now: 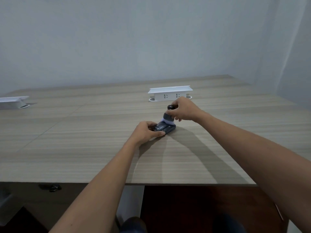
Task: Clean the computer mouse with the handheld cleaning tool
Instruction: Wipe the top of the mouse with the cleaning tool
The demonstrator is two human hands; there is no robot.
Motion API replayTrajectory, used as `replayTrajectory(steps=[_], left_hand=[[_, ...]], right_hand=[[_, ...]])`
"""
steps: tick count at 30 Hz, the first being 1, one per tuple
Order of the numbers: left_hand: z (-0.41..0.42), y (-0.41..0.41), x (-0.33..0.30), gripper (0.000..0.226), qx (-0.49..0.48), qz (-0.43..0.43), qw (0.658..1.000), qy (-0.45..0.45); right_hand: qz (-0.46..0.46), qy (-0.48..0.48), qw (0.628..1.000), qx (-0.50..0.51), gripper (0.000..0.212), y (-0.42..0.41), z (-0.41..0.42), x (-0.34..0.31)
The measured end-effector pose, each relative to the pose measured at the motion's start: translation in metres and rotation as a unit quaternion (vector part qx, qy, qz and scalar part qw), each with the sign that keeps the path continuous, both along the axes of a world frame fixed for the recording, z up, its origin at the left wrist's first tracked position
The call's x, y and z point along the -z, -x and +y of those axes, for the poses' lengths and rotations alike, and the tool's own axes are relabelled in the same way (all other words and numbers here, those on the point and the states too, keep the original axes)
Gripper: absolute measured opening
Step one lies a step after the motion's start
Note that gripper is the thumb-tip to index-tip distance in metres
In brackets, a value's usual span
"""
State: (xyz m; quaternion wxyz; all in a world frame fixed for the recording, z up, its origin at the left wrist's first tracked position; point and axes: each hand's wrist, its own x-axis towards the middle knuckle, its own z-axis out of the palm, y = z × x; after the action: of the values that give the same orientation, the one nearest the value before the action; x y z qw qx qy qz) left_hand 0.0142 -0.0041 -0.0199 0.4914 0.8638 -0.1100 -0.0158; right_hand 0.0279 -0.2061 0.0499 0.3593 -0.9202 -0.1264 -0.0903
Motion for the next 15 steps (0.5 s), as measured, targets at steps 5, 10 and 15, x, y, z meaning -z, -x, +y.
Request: replayTrajectory(steps=[5,10,15], left_hand=[[0.003,-0.003,0.003,0.040,-0.030,-0.021,0.999,-0.012],[0.002,-0.006,0.002,0.042,-0.043,-0.020,0.998,-0.030],[0.004,-0.003,0.004,0.039,-0.020,-0.013,1.000,0.003]], right_hand=[[0.016,0.035,0.999,0.021,0.020,-0.007,-0.010,0.000],[-0.002,0.021,1.000,0.022,0.018,-0.005,0.000,-0.005],[-0.005,0.011,1.000,-0.002,0.022,-0.007,0.008,-0.002]])
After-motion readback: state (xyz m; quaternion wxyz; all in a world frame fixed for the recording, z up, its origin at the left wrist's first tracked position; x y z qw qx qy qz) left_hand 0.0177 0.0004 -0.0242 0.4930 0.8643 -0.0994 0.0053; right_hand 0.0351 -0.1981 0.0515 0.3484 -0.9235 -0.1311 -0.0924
